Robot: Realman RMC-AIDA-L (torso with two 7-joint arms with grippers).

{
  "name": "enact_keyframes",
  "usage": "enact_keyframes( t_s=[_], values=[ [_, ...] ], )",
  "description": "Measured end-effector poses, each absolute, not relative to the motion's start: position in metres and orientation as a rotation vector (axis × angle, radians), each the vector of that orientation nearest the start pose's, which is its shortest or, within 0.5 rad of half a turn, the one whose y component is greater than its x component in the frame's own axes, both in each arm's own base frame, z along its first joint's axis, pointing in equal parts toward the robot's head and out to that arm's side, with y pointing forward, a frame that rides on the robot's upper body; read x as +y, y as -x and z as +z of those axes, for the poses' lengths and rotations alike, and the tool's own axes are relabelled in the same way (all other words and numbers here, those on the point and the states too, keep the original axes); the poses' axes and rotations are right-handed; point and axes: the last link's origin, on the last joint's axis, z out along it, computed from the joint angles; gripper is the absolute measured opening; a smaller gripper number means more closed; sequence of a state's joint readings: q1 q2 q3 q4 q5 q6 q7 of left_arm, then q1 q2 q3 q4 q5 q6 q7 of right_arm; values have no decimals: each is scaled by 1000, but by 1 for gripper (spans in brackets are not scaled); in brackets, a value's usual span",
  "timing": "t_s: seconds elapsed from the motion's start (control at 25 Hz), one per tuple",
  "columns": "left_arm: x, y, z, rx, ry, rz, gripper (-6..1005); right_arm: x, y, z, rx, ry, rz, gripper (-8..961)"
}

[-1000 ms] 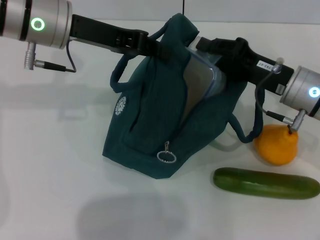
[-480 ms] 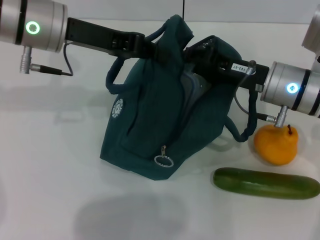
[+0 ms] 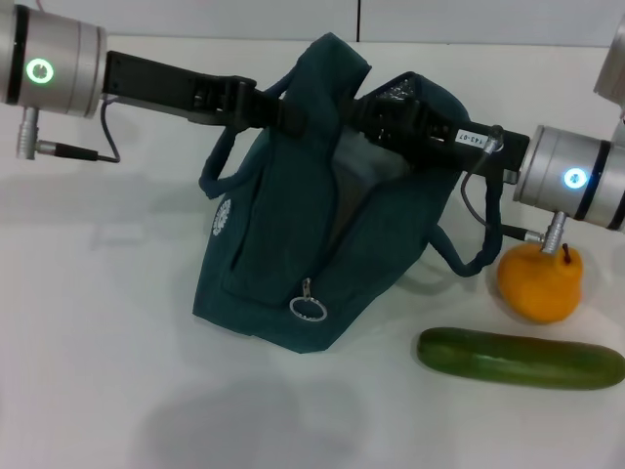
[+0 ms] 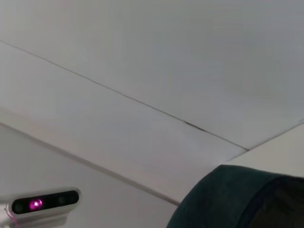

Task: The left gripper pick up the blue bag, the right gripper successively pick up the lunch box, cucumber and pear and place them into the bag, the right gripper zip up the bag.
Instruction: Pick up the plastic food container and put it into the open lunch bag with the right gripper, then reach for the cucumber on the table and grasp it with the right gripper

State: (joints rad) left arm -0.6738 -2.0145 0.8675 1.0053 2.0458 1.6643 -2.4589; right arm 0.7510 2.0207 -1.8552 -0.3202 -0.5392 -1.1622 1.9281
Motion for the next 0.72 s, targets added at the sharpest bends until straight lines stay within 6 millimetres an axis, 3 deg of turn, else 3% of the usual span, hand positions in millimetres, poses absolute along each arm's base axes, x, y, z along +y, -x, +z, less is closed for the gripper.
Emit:
enact_keyframes(
  t_s=[0.24,0.52,0.72],
  values=[
    [374,180,54,-1460,2655,-511,70,378,-164,-68,1707,2367,1285,325],
    [375,188,57,-1462,2625,-499,71,367,-163,-51,1684,2410,1434,332],
    [378,199,57,-1465,2582,-499,72,350,-185,-24,1533,2378,1612,335]
  ],
)
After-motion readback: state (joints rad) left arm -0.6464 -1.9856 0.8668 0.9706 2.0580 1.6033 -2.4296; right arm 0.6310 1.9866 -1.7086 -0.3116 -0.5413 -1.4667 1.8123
